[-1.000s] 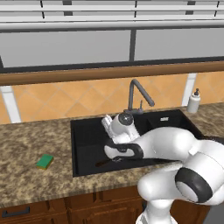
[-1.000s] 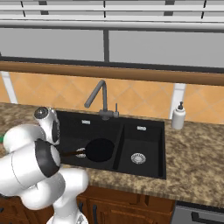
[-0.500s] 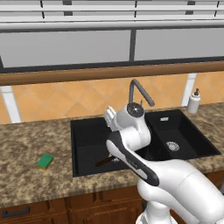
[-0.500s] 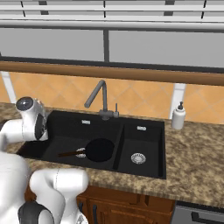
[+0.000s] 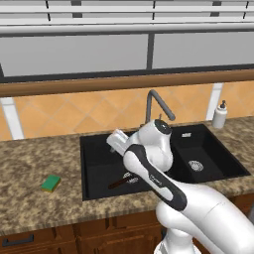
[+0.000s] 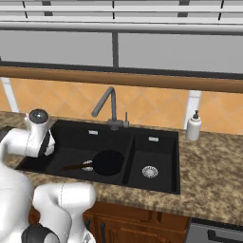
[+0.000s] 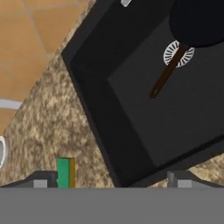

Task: Pick the pan and sponge and place them into the sink. Then turn on the water.

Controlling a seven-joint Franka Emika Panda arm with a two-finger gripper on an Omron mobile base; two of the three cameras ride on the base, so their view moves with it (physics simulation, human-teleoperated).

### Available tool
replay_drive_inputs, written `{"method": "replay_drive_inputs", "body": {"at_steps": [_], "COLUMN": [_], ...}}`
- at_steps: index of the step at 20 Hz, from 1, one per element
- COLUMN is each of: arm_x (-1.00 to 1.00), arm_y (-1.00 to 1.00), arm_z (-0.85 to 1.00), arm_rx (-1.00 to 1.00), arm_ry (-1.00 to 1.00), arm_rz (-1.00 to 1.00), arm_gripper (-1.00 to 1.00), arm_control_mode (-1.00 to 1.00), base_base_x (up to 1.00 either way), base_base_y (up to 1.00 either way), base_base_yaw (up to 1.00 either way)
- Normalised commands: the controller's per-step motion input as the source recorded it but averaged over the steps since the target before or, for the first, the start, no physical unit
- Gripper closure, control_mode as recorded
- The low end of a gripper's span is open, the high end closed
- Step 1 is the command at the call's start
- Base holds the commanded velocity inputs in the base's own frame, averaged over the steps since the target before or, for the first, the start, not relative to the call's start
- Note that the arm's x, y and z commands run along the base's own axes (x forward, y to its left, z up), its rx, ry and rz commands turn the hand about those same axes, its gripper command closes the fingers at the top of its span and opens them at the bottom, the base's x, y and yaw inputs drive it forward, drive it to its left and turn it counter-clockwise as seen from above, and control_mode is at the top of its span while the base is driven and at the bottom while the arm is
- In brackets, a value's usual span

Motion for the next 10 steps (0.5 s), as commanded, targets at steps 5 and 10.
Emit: {"method": "replay_drive_inputs", "body": {"at_steps": [5, 10], "arm_x": [0.06, 0.25], "arm_y": [0.64, 0.73], "arm_z": [0.04, 0.01], "arm_rx": [-0.24, -0.21], "arm_ry": [0.12, 0.08], "arm_rz": [0.01, 0.0], "arm_gripper": [-1.0, -1.0], "arm_control_mode": [-1.0, -1.0], "base_base_x": [0.0, 0.0], "base_base_y": [0.0, 0.0], "base_base_yaw": [0.0, 0.0]}}
